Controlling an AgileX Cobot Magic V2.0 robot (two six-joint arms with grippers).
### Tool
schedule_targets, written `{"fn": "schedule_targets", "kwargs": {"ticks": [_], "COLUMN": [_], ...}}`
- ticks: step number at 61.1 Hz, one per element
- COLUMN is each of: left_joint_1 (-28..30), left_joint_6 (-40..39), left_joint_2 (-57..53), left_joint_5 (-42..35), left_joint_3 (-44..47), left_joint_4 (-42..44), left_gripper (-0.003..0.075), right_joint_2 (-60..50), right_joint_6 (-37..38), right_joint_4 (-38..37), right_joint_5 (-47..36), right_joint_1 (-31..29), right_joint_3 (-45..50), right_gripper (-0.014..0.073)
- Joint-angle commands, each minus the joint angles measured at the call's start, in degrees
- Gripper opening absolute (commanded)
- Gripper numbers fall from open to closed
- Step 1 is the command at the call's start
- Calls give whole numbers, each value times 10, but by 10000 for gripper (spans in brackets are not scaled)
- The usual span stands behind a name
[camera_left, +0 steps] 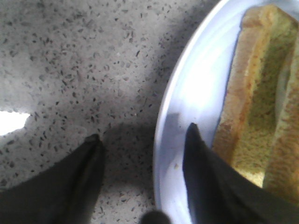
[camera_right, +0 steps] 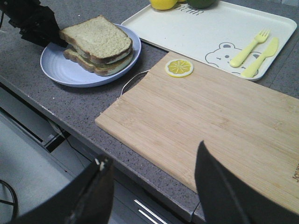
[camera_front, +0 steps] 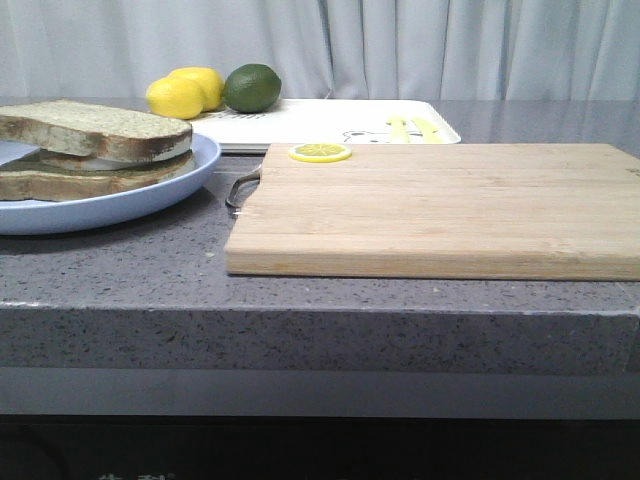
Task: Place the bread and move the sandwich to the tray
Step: 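Move the left gripper to the plate rim and grasp the plate, then lift the plate with the left gripper and lower it onto the white tray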
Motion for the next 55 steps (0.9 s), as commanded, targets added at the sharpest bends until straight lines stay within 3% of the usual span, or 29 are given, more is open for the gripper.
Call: {"fn": "schedule_targets", "kwargs": {"ticks": [1,29,40,55], "left_joint_1": [0,0,0,0], "left_joint_6": [3,3,3,3], "left_joint_2": [-21,-21,-23,-37], "left_joint_5": [-11,-16,-8,48], "left_joint_3": [-18,-18,-21,-90], "left_joint_4": [-23,-23,-29,-47], "left_gripper": [278,-17,-20,-20], "right_joint_2": [1,1,1,1], "right_joint_6": [-1,-1,-1,-1], "right_joint_4": [8,8,8,8], "right_joint_5": [-38,-38,-38,-38], "right_joint_1": [0,0,0,0], "right_joint_3": [-15,-15,-15,-15], "right_gripper": [414,414,414,414]}}
